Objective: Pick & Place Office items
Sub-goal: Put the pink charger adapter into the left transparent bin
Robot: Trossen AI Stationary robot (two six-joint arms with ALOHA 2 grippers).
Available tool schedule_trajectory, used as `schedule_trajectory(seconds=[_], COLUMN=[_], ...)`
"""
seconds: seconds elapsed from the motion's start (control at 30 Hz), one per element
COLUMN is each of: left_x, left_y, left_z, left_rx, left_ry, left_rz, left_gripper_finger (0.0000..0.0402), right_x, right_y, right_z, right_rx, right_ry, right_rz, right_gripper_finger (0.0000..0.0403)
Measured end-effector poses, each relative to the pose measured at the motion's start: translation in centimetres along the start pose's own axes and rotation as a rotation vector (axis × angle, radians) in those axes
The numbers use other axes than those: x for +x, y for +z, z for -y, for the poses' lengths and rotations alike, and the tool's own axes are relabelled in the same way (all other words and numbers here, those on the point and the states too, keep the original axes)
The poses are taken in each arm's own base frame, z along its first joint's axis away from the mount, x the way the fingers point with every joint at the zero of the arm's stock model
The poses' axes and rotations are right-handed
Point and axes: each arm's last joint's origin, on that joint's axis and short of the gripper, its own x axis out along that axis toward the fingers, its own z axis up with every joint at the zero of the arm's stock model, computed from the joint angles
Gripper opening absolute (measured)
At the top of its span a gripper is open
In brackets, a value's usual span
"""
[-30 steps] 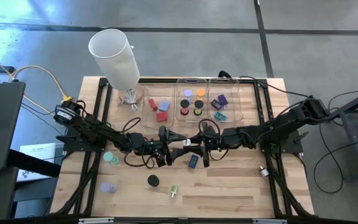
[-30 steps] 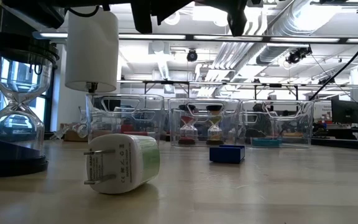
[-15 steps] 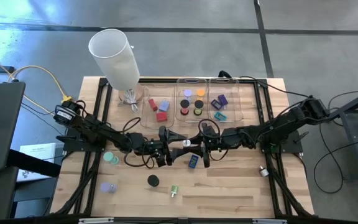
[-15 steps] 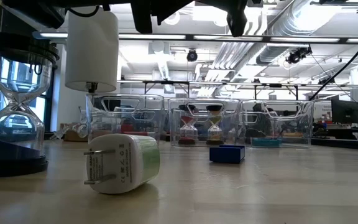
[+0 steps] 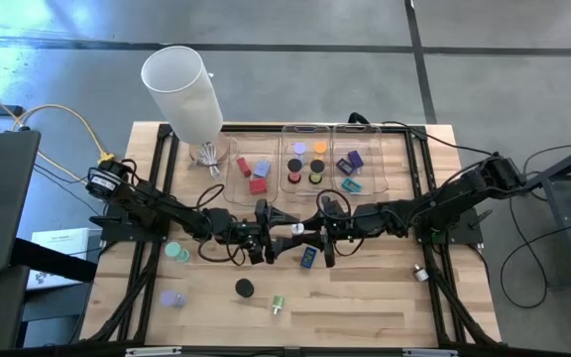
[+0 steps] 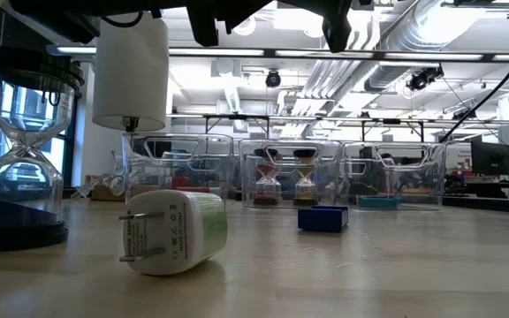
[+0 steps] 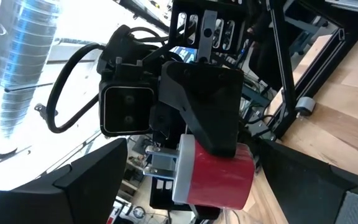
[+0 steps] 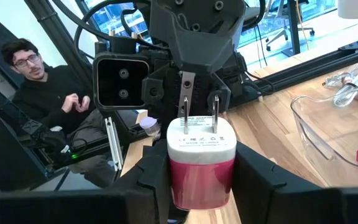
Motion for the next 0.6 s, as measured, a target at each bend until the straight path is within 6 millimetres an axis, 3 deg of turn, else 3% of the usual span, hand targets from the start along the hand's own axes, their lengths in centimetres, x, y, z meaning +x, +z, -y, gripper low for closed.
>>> schedule_trajectory(seconds=[0.6], left_x=[0.73], left_y=[0.4], left_z=[-0.24], left_rx=[-0.003], left_ry=[-0.03], left_rz=[0.001], left_gripper_finger=[0.0355], right_x=[0.0], right_y=[-0.01], right_z=[0.0], right_rx=[0.005], right_ry=[0.0], right_rz=[-0.001], right_gripper_finger=[0.0116])
